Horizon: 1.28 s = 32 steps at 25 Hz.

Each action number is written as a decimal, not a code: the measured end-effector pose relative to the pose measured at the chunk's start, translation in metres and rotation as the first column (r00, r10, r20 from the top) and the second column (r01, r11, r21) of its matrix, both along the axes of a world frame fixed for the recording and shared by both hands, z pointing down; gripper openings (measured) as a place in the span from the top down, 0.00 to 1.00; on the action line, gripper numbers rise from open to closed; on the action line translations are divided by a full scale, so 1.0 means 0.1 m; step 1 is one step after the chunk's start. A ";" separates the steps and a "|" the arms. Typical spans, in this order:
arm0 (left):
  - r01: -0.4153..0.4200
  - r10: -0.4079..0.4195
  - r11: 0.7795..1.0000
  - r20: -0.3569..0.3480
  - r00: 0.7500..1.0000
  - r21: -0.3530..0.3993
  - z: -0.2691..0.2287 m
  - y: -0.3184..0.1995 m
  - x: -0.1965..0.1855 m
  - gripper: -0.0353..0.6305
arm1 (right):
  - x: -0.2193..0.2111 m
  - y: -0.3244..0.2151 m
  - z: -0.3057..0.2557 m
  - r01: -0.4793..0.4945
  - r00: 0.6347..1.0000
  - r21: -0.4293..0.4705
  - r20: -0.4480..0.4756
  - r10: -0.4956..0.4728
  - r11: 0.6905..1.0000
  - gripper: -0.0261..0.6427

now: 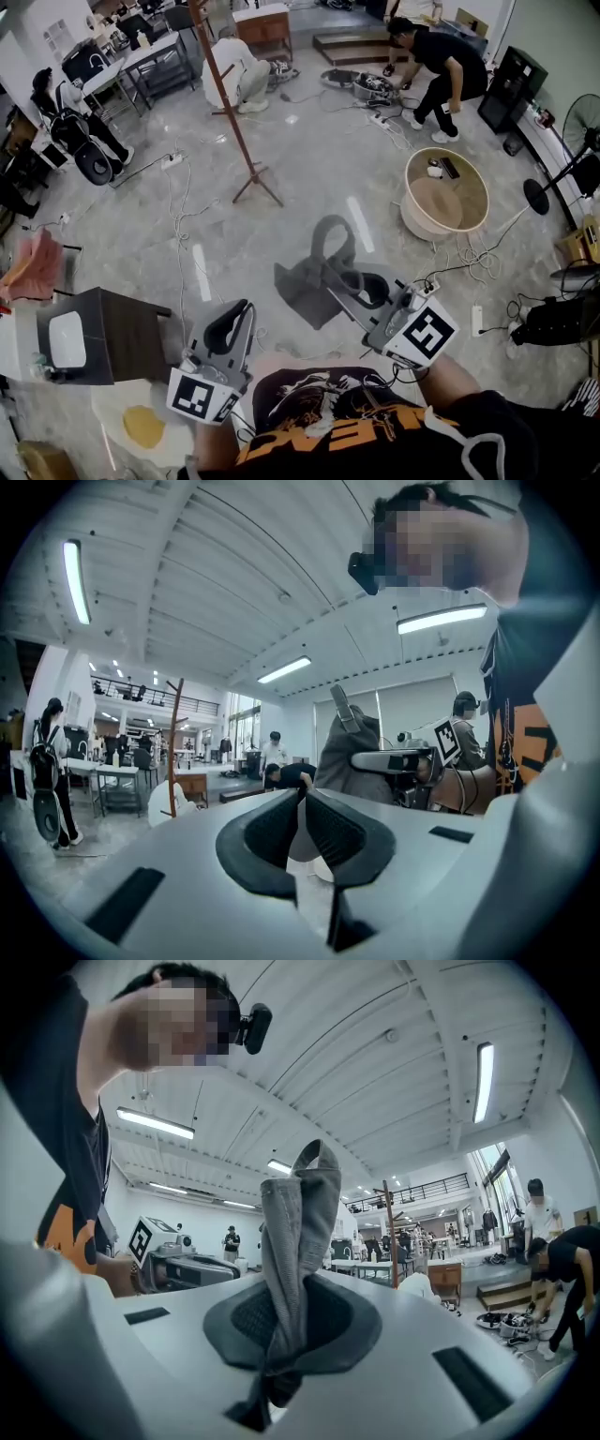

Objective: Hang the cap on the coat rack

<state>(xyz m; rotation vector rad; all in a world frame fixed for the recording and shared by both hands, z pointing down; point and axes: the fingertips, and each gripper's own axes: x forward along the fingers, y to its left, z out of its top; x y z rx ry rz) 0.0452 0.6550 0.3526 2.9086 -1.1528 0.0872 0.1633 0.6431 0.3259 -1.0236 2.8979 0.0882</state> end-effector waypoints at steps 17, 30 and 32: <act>-0.049 0.050 0.999 -0.047 0.998 0.007 0.00 -1.66 -0.52 0.88 | -0.47 -1.62 -0.10 -0.058 0.998 -0.008 0.007 0.058 0.998 0.90; -0.018 0.015 0.999 -0.084 0.996 -0.029 -0.06 -2.94 -1.38 0.88 | -1.22 -2.83 -0.13 -0.066 0.998 -0.023 0.006 0.066 0.998 0.90; -0.015 0.012 0.999 -0.078 0.997 -0.037 0.01 -3.08 -1.30 0.88 | -1.15 -3.01 -0.09 -0.054 0.998 -0.030 0.014 0.055 0.998 0.90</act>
